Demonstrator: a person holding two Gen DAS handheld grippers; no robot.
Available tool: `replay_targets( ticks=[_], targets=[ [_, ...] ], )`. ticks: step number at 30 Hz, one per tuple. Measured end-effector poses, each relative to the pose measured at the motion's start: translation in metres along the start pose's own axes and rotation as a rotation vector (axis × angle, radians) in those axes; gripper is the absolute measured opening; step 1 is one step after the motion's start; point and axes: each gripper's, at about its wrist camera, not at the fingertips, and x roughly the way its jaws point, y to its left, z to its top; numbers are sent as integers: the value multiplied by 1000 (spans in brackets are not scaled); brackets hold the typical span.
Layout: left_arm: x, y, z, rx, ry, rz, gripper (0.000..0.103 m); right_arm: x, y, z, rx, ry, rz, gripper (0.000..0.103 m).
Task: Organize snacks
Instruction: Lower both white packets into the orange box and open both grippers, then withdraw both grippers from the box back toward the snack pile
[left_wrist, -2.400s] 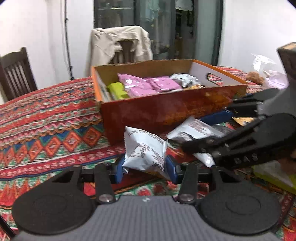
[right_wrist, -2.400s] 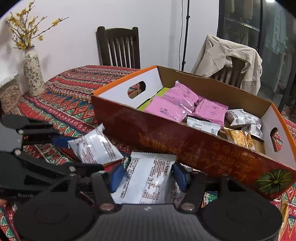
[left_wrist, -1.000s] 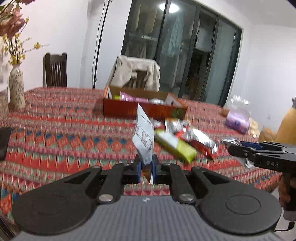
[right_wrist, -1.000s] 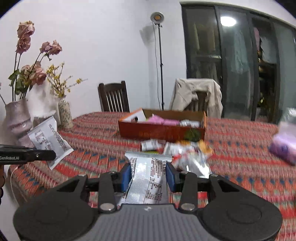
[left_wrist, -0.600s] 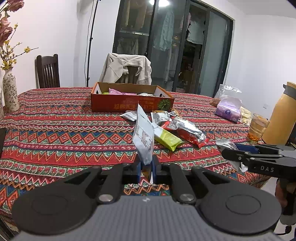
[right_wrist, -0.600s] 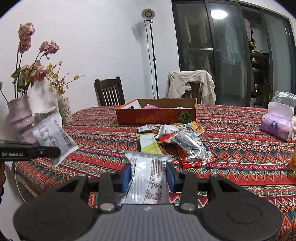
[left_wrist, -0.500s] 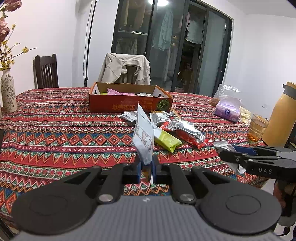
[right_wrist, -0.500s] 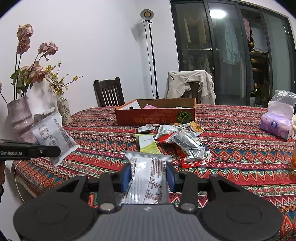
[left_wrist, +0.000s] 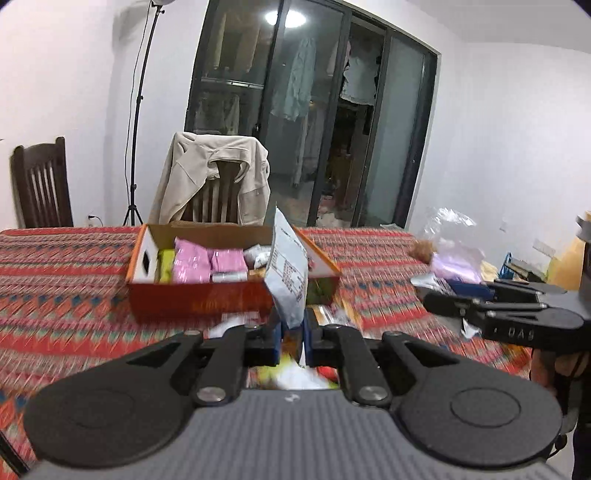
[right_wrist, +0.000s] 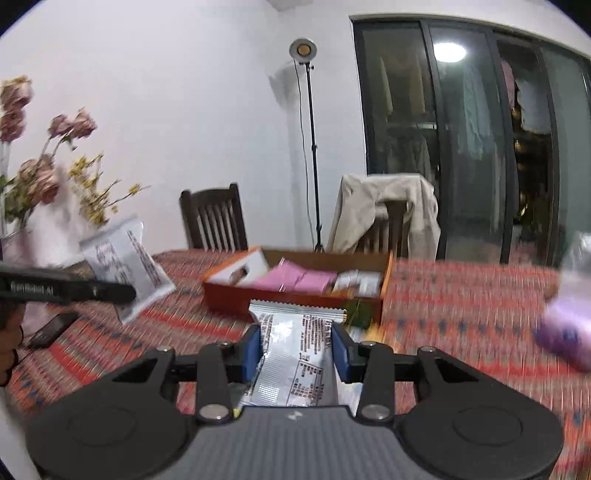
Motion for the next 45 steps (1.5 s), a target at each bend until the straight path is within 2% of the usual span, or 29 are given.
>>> replay_targets(
  ticks=[3, 8, 11, 14, 19, 21, 22, 23, 24, 25, 29, 34, 37, 38, 40, 43, 45],
  targets=[
    [50, 16, 26, -60, 24, -41, 11, 46, -22, 32, 16, -5, 11, 40],
    [142, 34, 56, -138, 101, -80, 11, 141, -64, 71, 96, 52, 55, 40],
    [186, 43, 58, -172, 144, -82, 11, 197, -85, 80, 133, 108, 42, 40],
    [225, 54, 55, -222, 199, -86, 11, 248, -94, 81, 108, 172, -2, 40],
    [263, 67, 42, -275, 261, -87, 13, 307, -97, 67, 46, 254, -73, 40],
    [268, 68, 38, -256, 277, -67, 20, 318, -96, 61, 22, 264, -86, 43],
    [267, 69, 38, -253, 270, -64, 27, 321, -97, 59, 14, 265, -91, 42],
    [266, 70, 38, -253, 269, -64, 38, 325, -96, 57, 6, 264, -98, 47],
    [264, 71, 39, -258, 266, -63, 43, 327, -97, 57, 2, 258, -103, 50],
    [262, 71, 40, -262, 261, -59, 48, 326, -96, 57, 0, 250, -106, 52],
    [250, 68, 46, -244, 246, -42, 49, 316, -98, 61, 15, 223, -98, 55],
    [217, 55, 61, -184, 226, -25, 51, 276, -94, 79, -20, 183, -100, 55],
    [180, 47, 66, -137, 190, -20, 62, 234, -89, 93, -43, 146, -103, 58],
    [166, 44, 66, -121, 177, -15, 65, 216, -86, 96, -49, 133, -100, 63],
    [134, 36, 64, -80, 149, 11, 67, 186, -80, 102, -72, 125, -86, 72],
    [84, 25, 52, -28, 115, 59, 74, 132, -67, 102, -129, 111, -87, 74],
    [51, 17, 40, 4, 100, 93, 76, 93, -57, 97, -157, 92, -101, 79]
  ],
)
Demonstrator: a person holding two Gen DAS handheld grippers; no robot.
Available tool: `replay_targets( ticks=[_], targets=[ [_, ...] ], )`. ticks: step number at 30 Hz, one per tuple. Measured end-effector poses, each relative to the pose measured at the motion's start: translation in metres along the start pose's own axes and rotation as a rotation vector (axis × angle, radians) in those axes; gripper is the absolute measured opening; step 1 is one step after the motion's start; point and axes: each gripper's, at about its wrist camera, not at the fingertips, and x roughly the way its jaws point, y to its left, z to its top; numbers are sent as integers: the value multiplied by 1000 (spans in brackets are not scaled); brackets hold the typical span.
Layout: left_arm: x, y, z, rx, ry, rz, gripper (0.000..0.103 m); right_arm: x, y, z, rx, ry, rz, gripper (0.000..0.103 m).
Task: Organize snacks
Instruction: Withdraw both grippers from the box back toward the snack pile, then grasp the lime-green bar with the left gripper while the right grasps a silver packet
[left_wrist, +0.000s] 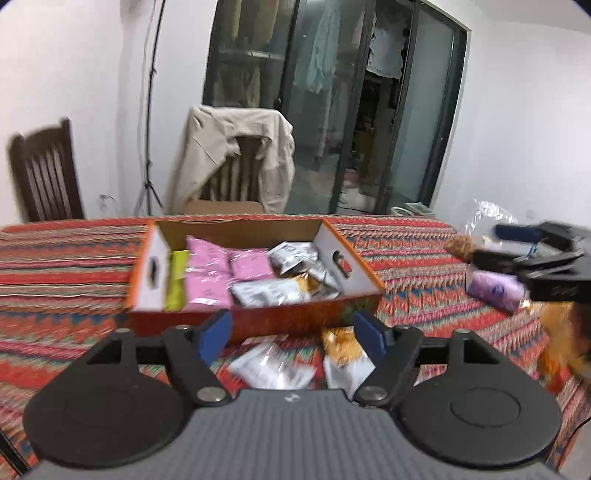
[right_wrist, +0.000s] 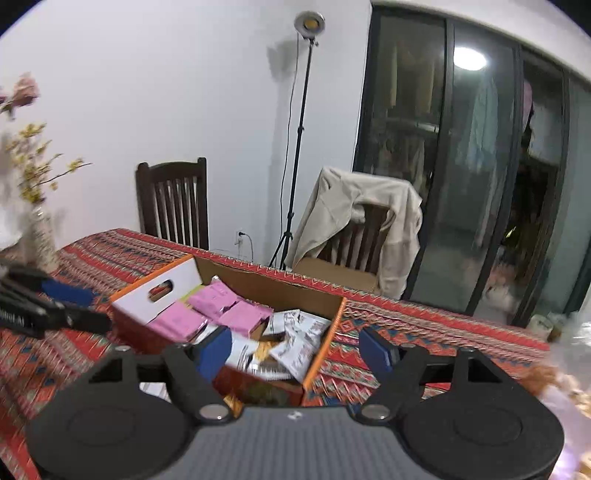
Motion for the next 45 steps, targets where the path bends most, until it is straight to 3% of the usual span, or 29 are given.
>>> replay_targets(
  ticks=[8, 14, 18, 23, 26, 34, 40, 45],
  targets=[
    [-125, -23, -86, 86, -78, 83, 89, -133, 37, -59, -20, -48, -37, 90],
    [-187, -45, -143, 100, -159, 130, 96, -200, 68, -115, 18, -58, -74, 91],
    [-214, -56, -179, 48, -184, 104, 97, -233, 91, -150, 34, -62, -72, 91],
    [-226, -68, -217, 83, -164, 142, 98, -260, 111, -193, 99, -44, -65, 91],
    [-235, -65, -232, 50, -157, 148, 98, -270, 118, -216, 132, -23, -59, 91],
    [-239, -60, -236, 13, -162, 150, 98, -271, 124, -237, 153, 6, -57, 91],
    [-208, -53, -226, -8, -103, 135, 99, -248, 116, -235, 203, -4, -36, 91],
    [-142, -56, -201, -35, -12, 123, 99, -215, 103, -232, 201, 27, -43, 92]
  ],
)
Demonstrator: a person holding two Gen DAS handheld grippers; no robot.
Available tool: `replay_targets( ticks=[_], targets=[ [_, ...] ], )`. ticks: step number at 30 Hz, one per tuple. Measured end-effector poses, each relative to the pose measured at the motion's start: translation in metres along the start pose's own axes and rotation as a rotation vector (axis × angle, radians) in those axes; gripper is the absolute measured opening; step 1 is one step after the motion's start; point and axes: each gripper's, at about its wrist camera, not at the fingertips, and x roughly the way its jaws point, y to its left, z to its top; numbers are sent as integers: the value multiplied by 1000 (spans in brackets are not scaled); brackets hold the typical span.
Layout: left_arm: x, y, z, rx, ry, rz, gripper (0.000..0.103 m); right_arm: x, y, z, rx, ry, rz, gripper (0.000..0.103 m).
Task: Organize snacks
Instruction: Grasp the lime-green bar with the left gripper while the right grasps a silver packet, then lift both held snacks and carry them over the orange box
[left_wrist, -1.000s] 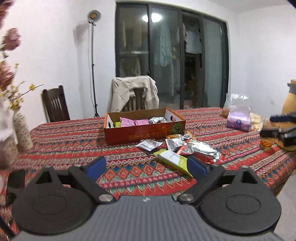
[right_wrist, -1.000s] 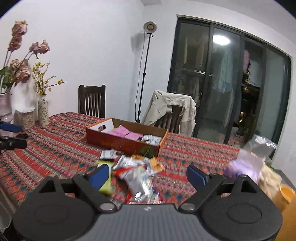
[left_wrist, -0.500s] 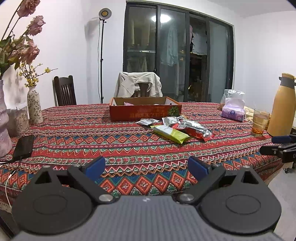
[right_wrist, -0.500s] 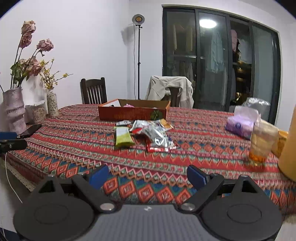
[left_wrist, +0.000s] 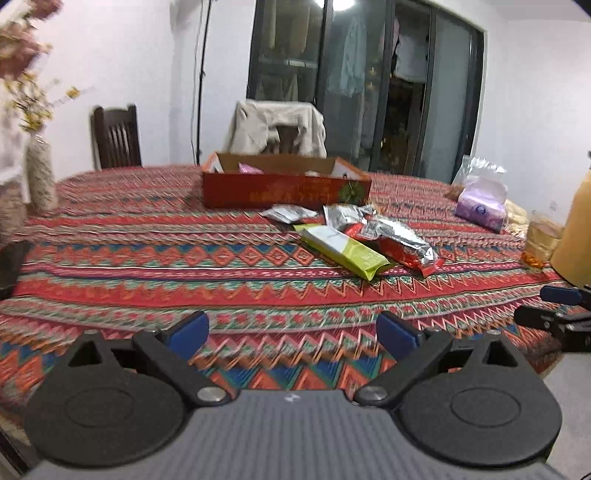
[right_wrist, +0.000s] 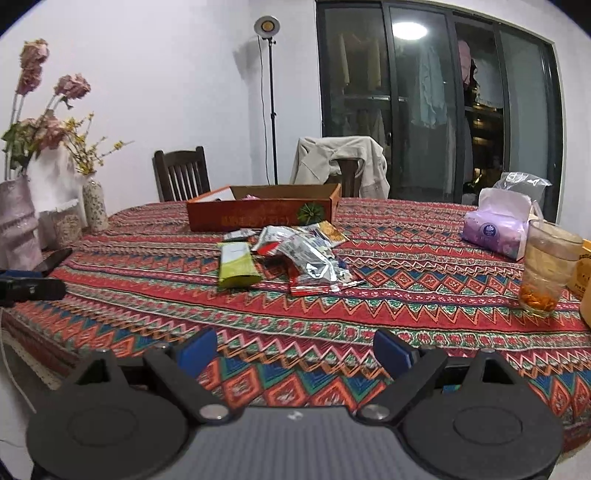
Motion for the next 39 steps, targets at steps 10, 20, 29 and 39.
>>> replay_targets(
  ticks=[10, 20, 29, 39],
  targets=[
    [142, -59, 65, 70, 69, -100, 99, 71, -31, 33, 0, 20, -9, 91],
    [214, -36, 71, 58, 170, -78, 58, 154, -53, 63, -30, 83, 18, 91],
    [204, -3, 71, 21, 162, -67, 73, 244, -18, 93, -132, 152, 119, 90],
    [181, -1, 57, 63, 150, -53, 38, 231, -6, 82, -111, 182, 115, 75]
  ],
)
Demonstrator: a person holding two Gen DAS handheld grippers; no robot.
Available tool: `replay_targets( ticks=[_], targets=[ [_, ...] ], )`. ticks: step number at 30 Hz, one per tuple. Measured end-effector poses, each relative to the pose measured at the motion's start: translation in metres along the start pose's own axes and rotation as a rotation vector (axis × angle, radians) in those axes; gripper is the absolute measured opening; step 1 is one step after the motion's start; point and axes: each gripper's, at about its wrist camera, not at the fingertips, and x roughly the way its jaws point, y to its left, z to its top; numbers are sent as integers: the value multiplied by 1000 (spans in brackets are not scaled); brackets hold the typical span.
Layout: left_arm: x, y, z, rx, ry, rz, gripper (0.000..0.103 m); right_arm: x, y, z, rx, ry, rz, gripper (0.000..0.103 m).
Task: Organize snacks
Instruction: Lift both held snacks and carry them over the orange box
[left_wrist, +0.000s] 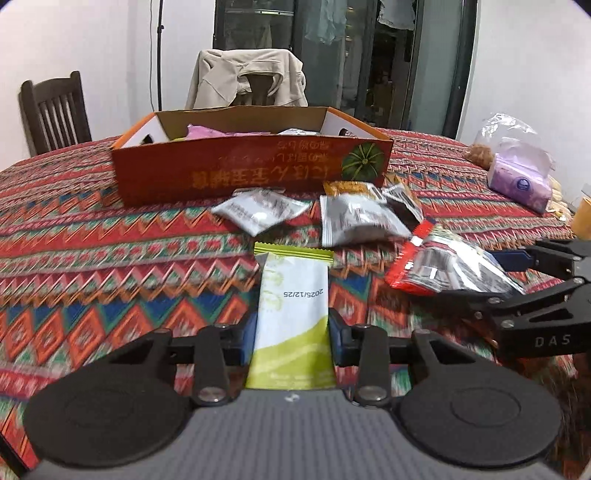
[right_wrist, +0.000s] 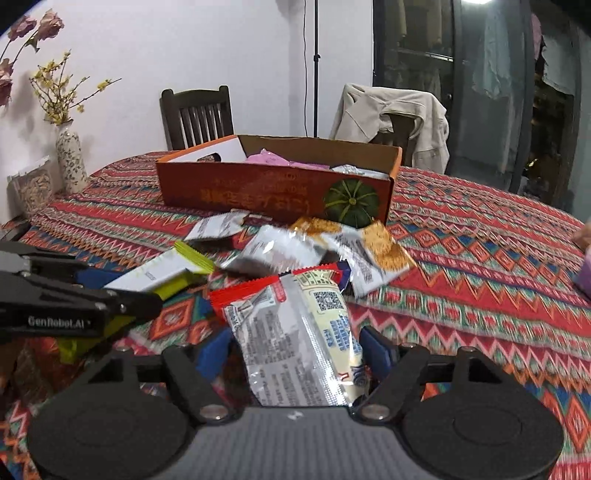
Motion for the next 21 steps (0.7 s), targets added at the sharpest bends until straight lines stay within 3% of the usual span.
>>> replay_targets(
  ticks=[7, 17, 21],
  targets=[
    [-53, 11, -24, -40, -28, 13, 38, -43, 28, -29, 7, 19, -9, 81],
    [-91, 27, -36, -82, -72, 55, 38, -70, 38, -39, 72, 61, 98, 83],
    [-93, 28, -40, -97, -70, 50, 38, -69, 44, -40, 43, 57, 31, 82]
  ],
)
